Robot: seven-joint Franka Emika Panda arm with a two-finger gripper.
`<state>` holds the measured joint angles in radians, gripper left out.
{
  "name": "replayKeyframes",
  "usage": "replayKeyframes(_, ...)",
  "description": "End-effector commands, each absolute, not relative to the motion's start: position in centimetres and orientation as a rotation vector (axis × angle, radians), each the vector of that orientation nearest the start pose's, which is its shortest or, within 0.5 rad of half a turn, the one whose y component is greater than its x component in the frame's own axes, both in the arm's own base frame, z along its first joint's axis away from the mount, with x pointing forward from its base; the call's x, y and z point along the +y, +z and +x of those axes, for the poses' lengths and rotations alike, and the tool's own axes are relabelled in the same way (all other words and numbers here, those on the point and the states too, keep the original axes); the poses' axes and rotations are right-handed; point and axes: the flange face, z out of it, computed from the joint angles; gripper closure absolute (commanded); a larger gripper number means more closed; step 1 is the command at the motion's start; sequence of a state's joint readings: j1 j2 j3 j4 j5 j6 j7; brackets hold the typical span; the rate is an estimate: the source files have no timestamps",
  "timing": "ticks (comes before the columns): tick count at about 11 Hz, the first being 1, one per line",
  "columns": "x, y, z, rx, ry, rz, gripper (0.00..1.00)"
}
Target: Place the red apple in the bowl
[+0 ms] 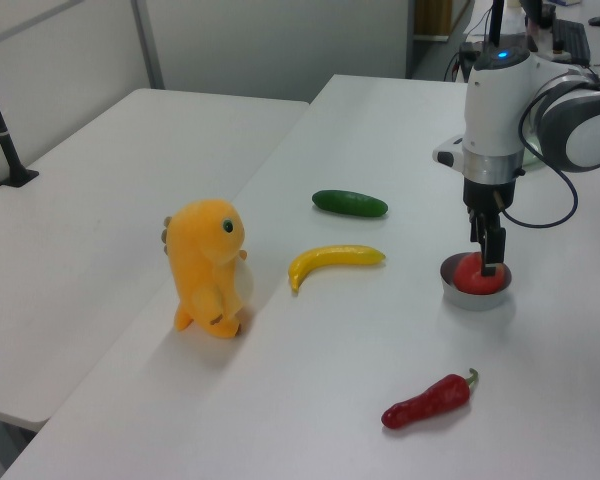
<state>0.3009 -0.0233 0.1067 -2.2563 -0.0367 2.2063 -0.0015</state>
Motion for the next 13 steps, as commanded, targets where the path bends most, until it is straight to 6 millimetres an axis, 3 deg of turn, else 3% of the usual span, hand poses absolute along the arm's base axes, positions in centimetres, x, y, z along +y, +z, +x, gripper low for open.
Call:
replayKeyframes(1,20.3,43.1,49.0,-0.542,0.069,-3.124,0.0)
replayKeyframes(5,17.4,55.4,51.5,-0.413,0.028,-3.12,0.0)
replayKeyframes(8,12.9,61.6,52.4,-0.292,0.007,-3.117,0.0)
replayKeyframes(11,7.8,64.2,53.3,-0.151,-0.051,-3.115,0.0)
replayKeyframes(13,4.9,64.5,53.9,-0.093,-0.09,-3.112,0.0)
